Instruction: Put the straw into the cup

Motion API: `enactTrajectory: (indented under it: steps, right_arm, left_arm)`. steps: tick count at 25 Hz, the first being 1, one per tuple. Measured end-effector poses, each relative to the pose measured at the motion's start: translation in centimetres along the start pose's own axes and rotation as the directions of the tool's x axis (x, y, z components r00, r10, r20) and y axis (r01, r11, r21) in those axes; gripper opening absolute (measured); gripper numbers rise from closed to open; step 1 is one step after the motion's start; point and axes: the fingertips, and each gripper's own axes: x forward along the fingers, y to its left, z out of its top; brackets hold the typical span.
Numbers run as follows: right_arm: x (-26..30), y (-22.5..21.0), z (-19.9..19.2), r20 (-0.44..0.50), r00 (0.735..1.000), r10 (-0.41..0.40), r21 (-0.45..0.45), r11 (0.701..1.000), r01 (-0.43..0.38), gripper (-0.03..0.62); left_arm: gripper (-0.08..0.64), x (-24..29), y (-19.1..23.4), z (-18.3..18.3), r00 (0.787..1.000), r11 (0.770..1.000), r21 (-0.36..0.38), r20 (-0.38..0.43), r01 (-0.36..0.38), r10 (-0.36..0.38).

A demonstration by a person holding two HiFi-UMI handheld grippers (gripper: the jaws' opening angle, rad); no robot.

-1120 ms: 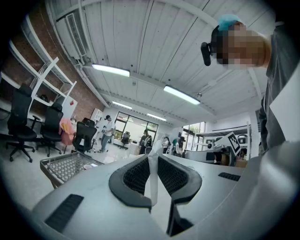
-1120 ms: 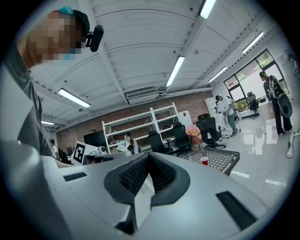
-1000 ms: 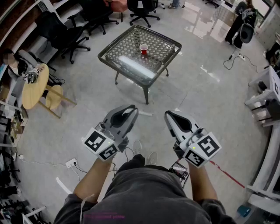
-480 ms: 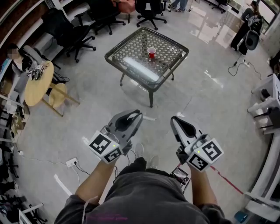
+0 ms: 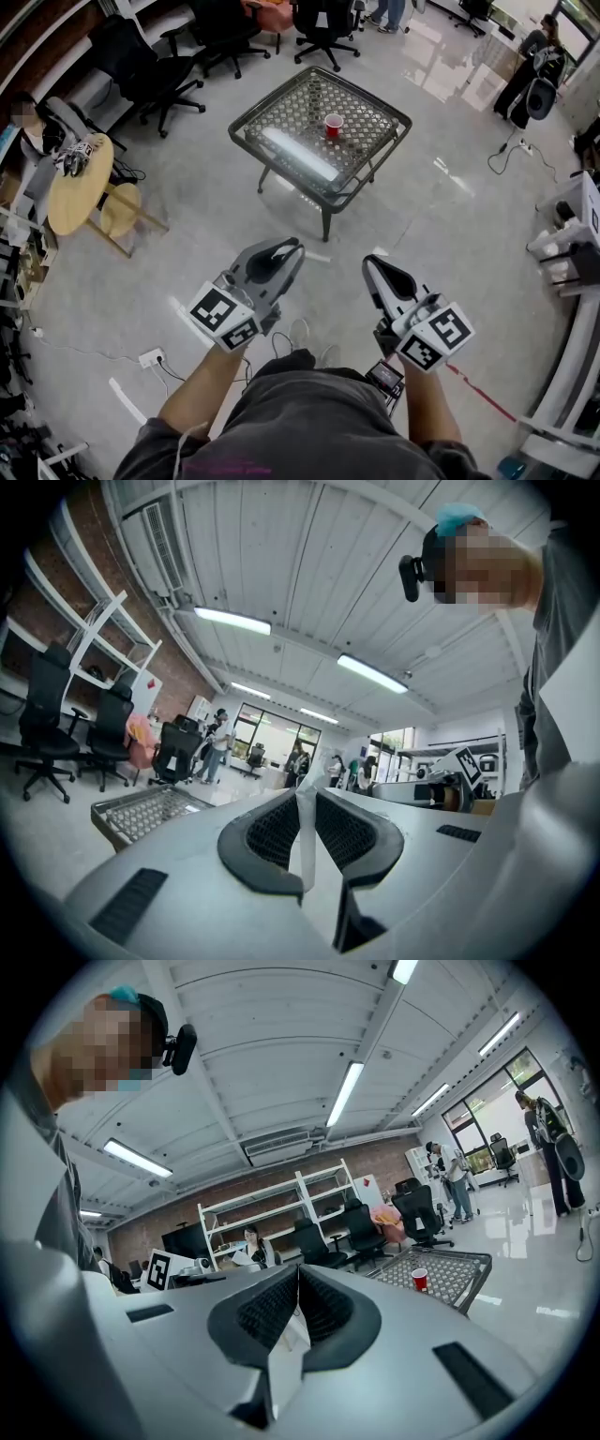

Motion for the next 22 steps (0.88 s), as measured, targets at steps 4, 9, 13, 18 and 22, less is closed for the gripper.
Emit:
enactTrajectory:
  steps: [4, 9, 13, 18, 22]
  right_arm:
    - [2.1, 0.2, 0.1, 0.001, 1.000, -0.007, -0.003, 1.000, 0.007, 0.014]
    - [3.5, 0.1, 0.0, -0.001, 1.000, -0.026, 0.005, 1.000, 0.026, 0.014]
    - [4.5, -0.3, -0.1, -0.007, 0.999, -0.038, 0.012, 0.999, 0.038, 0.014]
    - [5.3, -0.7, 0.4, -0.007, 0.999, -0.044, 0.007, 0.999, 0.044, 0.014]
    - [6.1, -1.1, 0.9, -0.003, 0.999, -0.046, 0.002, 0.999, 0.046, 0.014]
  left_arm:
    - [0.055, -0.3, 2.2, 0.5, 1.000, 1.000, 0.000, 0.004, 0.008, -0.008]
    - [0.055, -0.4, 4.0, 1.0, 1.000, 1.000, -0.003, 0.004, 0.017, -0.017]
    - [0.055, -0.3, 5.2, 1.4, 1.000, 1.000, -0.005, 0.009, 0.022, -0.022]
    - [0.055, -0.1, 6.3, 1.9, 1.000, 1.000, -0.008, 0.014, 0.022, -0.022]
    - [0.055, 0.2, 7.1, 2.3, 1.000, 1.000, -0.008, 0.019, 0.023, -0.023]
